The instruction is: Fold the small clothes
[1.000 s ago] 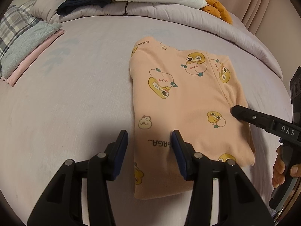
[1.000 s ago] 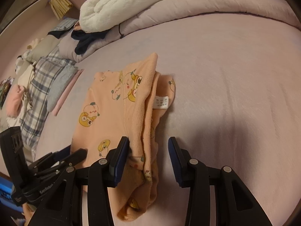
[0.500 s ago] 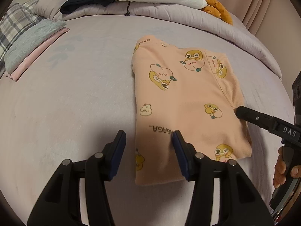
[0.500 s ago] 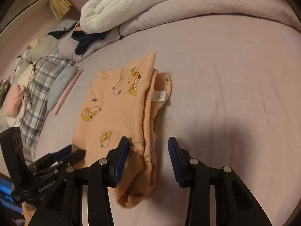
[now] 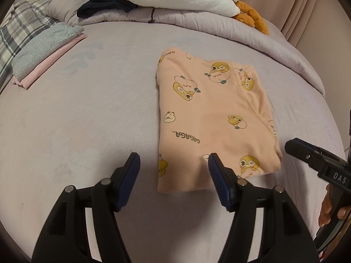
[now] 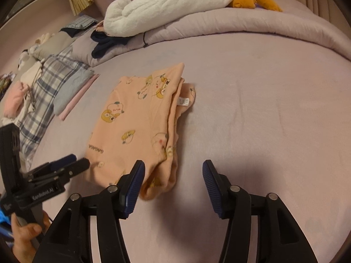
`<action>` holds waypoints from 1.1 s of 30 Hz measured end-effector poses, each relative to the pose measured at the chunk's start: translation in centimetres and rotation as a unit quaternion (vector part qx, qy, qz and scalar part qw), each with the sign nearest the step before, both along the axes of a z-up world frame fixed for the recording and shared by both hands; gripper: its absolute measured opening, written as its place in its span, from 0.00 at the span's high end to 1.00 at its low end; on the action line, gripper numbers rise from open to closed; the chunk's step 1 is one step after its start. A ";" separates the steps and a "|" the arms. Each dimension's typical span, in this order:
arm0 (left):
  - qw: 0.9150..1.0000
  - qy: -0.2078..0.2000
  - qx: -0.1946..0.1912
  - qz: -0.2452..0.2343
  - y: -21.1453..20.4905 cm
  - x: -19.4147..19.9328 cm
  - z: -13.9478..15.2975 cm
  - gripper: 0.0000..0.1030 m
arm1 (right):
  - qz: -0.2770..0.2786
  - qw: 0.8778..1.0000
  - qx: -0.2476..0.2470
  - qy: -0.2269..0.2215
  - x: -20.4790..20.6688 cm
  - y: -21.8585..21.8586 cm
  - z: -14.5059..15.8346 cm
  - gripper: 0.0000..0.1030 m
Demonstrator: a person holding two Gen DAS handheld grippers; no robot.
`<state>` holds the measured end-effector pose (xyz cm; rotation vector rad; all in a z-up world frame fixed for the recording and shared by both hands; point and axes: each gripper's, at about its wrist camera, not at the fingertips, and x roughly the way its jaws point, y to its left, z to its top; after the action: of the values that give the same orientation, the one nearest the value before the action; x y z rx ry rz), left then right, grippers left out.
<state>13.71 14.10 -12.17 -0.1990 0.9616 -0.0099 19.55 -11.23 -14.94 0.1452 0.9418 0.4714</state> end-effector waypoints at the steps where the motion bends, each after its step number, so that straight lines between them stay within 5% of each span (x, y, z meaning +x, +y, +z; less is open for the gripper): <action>1: 1.000 -0.002 0.001 -0.001 -0.1 -0.2 0.2 0.27 | 0.001 1.000 -0.002 -0.002 -0.3 0.1 0.1 0.46; 21: 0.999 -0.031 0.012 -0.005 -1.5 -4.3 3.2 0.14 | 0.032 0.994 -0.070 -0.080 -5.8 2.6 3.6 0.24; 24: 0.999 -0.034 0.016 0.000 -1.5 -4.8 3.6 0.00 | 0.029 0.993 -0.072 -0.085 -6.4 2.7 3.9 0.22; 33: 0.999 -0.038 0.014 0.010 -1.5 -6.3 4.7 0.01 | 0.024 0.992 -0.075 -0.100 -8.0 3.0 4.7 0.18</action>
<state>7.40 12.62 -7.42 -0.1807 0.8840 0.0137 11.56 -8.26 -10.25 -0.0606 0.7812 0.4496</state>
